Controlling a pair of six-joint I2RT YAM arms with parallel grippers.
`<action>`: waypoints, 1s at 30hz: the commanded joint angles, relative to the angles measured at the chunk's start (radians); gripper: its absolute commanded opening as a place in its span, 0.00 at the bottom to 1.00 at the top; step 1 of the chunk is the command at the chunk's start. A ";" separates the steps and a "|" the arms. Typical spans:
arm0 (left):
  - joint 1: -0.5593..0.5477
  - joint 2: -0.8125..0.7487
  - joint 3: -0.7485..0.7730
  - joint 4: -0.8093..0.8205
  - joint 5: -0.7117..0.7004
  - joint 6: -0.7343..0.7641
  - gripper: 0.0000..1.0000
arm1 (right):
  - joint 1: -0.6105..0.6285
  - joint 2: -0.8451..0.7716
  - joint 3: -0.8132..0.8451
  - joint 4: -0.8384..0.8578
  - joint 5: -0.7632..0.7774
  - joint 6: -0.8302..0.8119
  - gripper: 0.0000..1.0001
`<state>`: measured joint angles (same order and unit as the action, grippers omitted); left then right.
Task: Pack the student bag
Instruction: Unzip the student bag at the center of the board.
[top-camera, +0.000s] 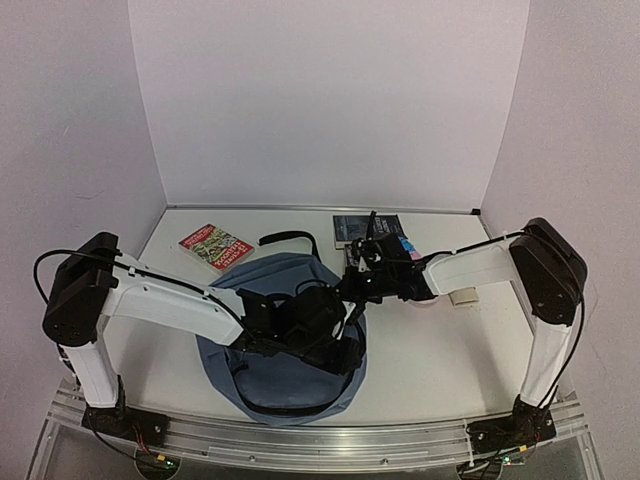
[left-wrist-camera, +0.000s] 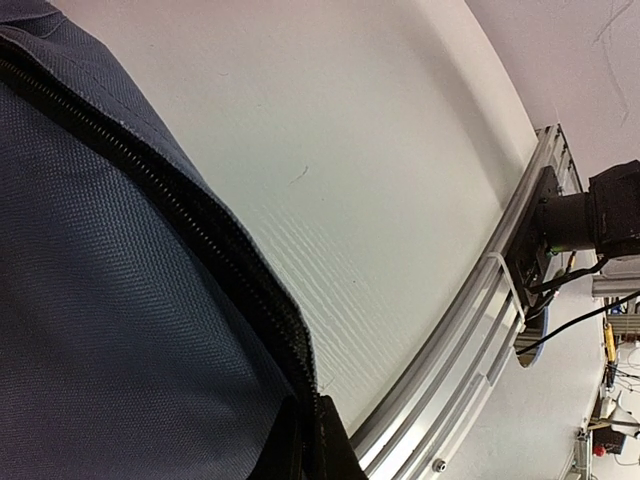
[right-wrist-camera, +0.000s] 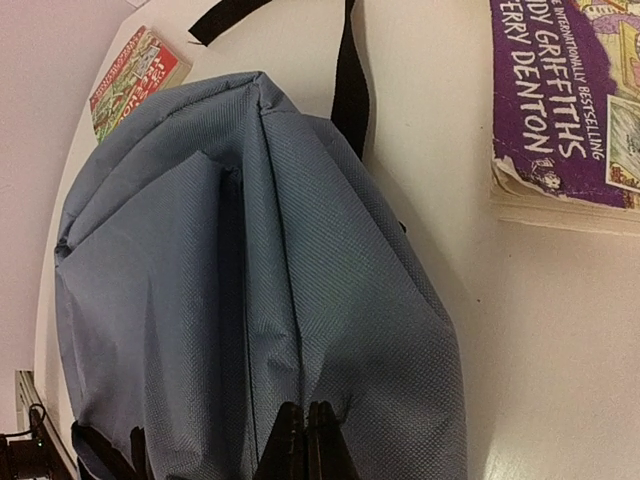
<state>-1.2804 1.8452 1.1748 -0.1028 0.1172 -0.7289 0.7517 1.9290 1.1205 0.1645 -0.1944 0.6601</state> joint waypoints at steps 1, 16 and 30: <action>-0.028 -0.076 -0.002 0.032 0.029 0.006 0.00 | -0.006 0.011 0.070 0.083 0.032 0.011 0.00; 0.061 0.001 0.130 -0.009 -0.153 -0.036 0.00 | -0.044 -0.392 -0.110 -0.140 0.210 0.051 0.74; 0.145 0.110 0.309 0.070 -0.228 -0.037 0.42 | -0.075 -0.738 -0.413 -0.184 0.188 0.232 0.82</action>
<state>-1.1561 1.9531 1.3898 -0.0942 -0.0507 -0.7802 0.6739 1.2812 0.7662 -0.0241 0.0368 0.8163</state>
